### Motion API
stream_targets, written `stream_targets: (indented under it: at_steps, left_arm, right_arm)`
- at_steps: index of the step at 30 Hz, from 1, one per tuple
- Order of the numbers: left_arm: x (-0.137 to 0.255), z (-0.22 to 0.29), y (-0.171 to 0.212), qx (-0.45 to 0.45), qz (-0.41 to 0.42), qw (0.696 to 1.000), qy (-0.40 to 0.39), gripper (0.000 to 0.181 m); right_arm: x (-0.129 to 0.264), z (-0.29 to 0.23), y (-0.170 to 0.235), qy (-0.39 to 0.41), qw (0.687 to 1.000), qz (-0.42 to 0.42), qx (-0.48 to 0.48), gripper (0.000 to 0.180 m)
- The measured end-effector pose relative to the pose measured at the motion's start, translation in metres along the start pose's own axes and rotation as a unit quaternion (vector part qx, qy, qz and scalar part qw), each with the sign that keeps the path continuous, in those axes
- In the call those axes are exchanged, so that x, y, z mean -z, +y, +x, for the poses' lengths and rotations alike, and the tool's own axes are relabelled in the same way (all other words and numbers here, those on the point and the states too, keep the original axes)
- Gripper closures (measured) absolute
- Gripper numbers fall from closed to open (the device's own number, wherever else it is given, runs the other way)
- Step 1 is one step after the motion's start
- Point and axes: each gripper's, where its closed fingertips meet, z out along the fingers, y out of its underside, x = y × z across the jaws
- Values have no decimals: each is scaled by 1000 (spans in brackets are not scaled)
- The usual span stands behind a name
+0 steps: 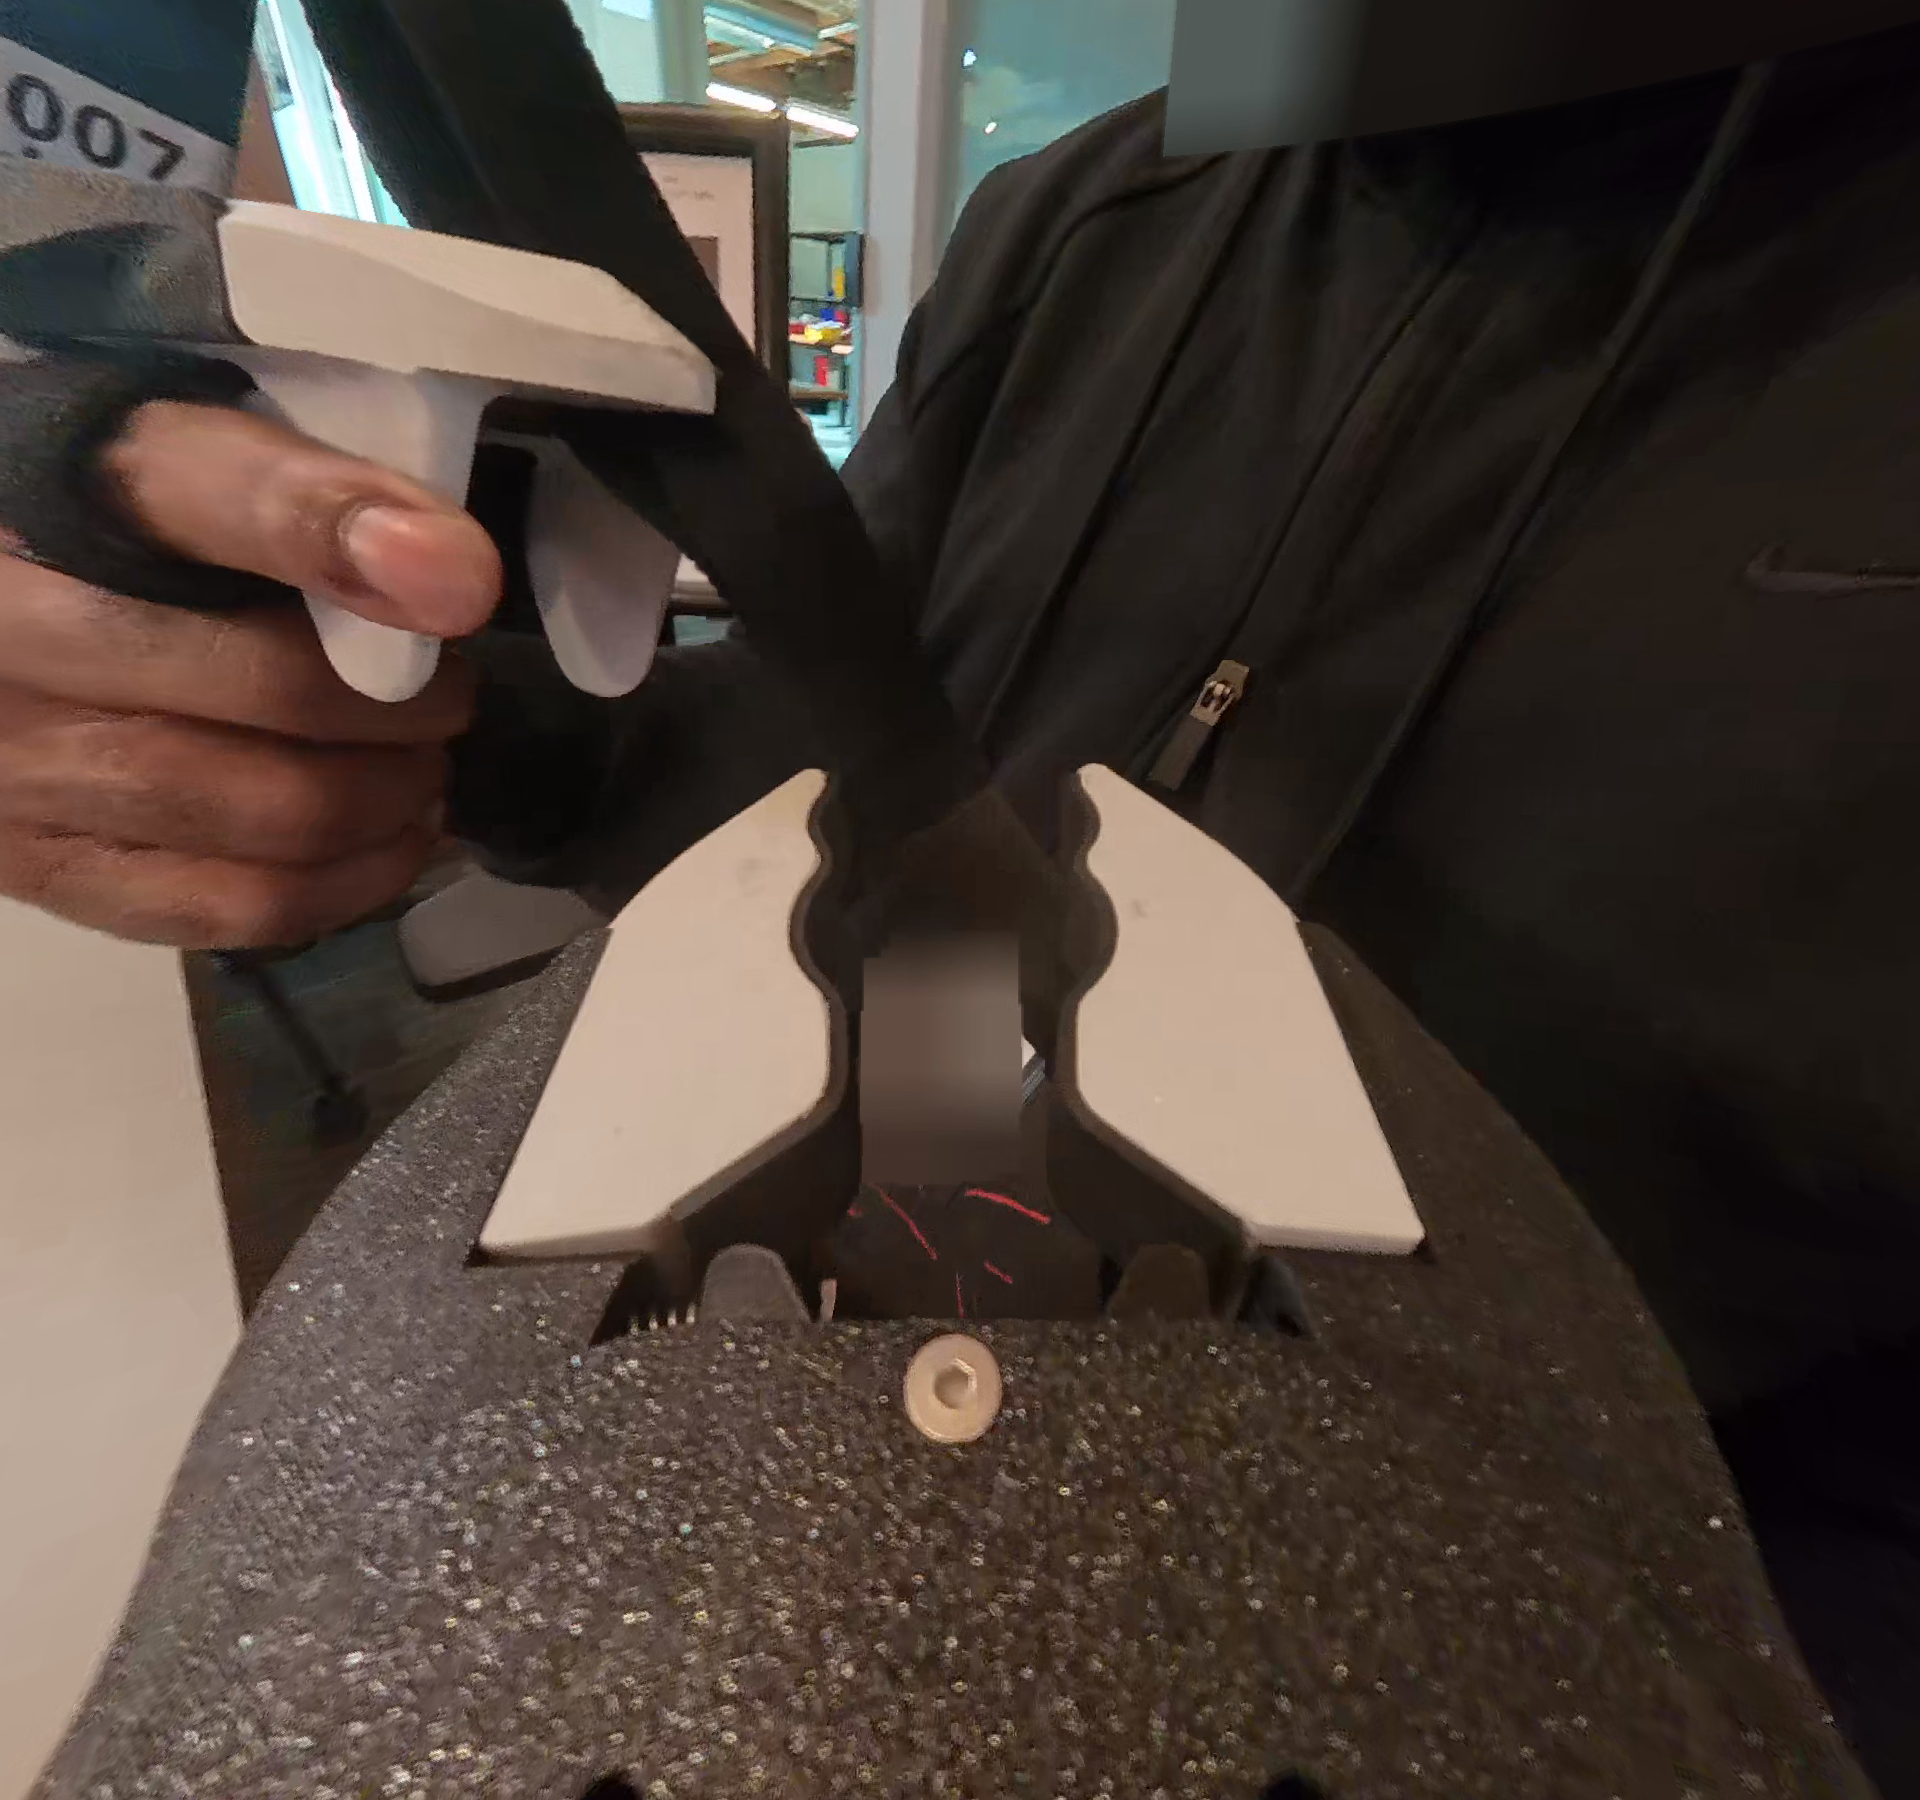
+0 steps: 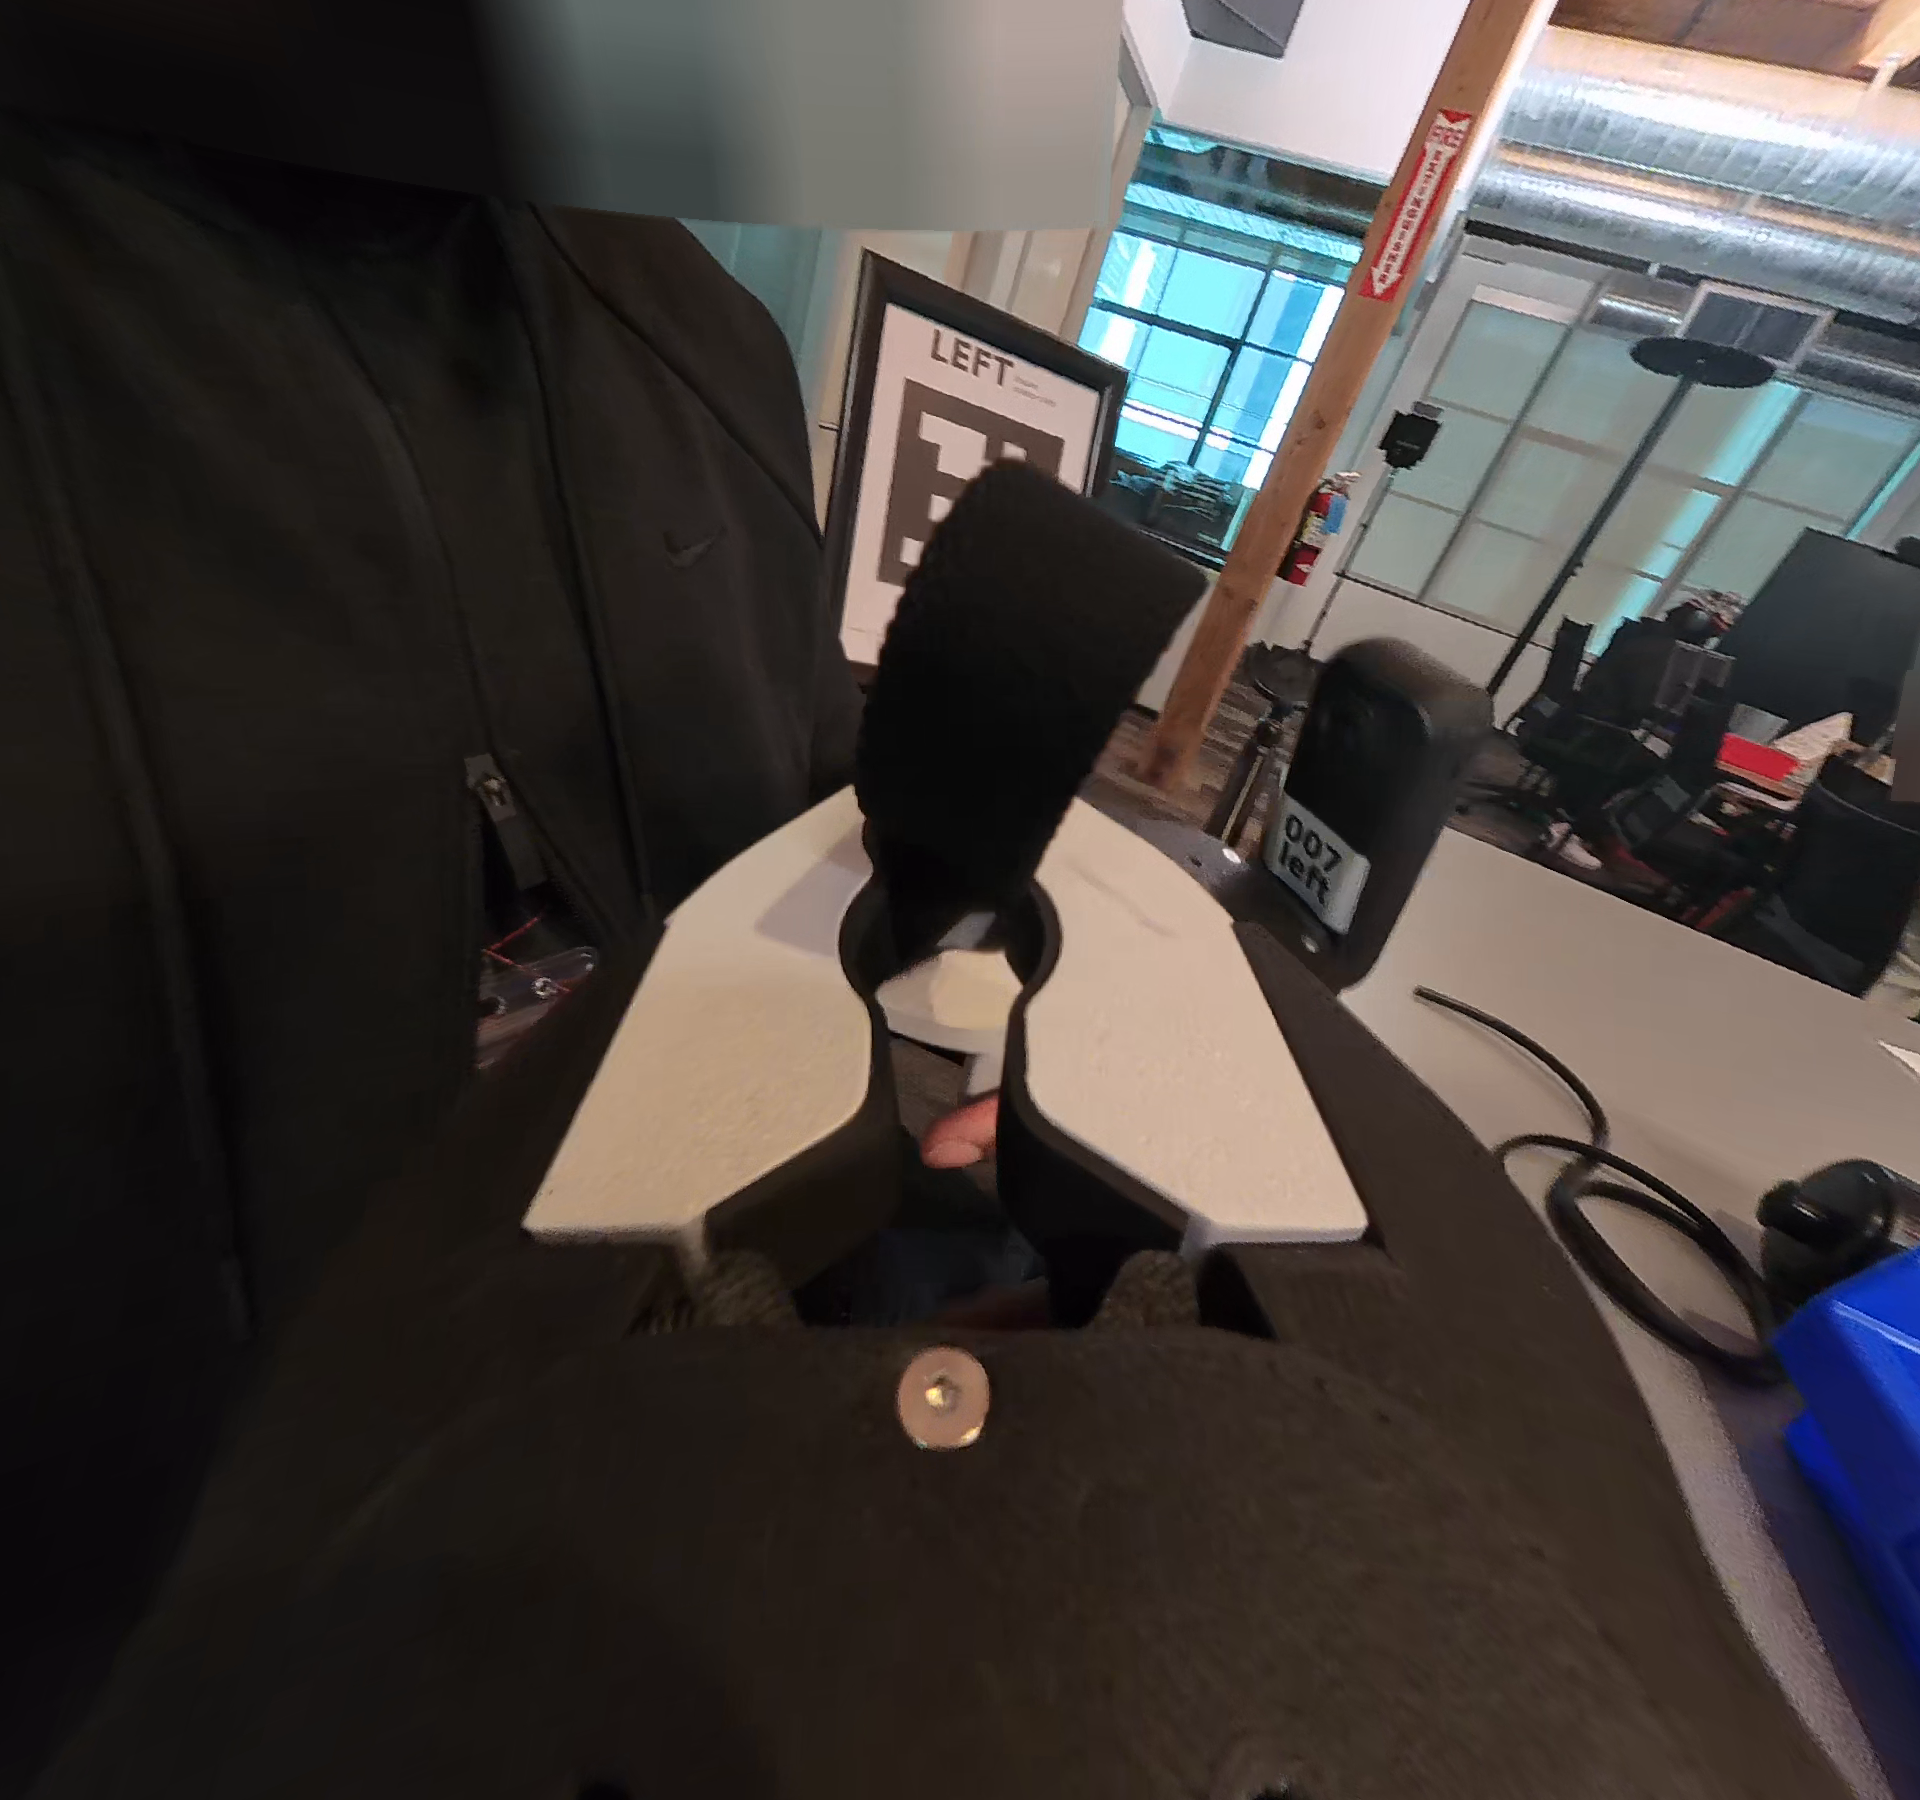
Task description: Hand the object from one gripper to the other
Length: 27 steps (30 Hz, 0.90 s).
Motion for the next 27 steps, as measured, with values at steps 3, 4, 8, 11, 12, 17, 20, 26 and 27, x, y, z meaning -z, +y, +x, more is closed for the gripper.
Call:
stream_targets:
  at_steps: [3,4,8,11,12,17,20,26,27]
  left_arm:
    - [-7,-5,-1,25,21,999,14,140]
    - [-8,-10,0,36,19,999,3,139]
    - [3,-42,-1,47,-11,991,-123,132]
    - [20,-62,-1,25,-61,971,-229,131]
    - [23,-63,0,21,-80,966,-246,131]
    - [47,-77,-9,-47,-154,911,-380,129]
    - [61,-86,-18,-118,-202,858,-457,129]
    - [76,-104,-33,-218,-255,759,-557,138]
    - [77,-106,-34,-231,-260,748,-566,140]
  right_arm:
    - [1,1,-3,0,1000,3,-2,163]
    - [2,3,-2,11,1000,-5,-2,163]
    - [10,24,6,87,995,-56,6,163]
    - [13,28,9,104,991,-80,17,163]
    - [14,28,8,104,991,-81,20,163]
    - [20,48,13,170,978,-118,18,163]
    - [29,74,13,257,957,-135,-11,163]
    - [36,96,-1,329,938,-82,-73,163]
    - [36,96,-2,331,937,-76,-77,163]
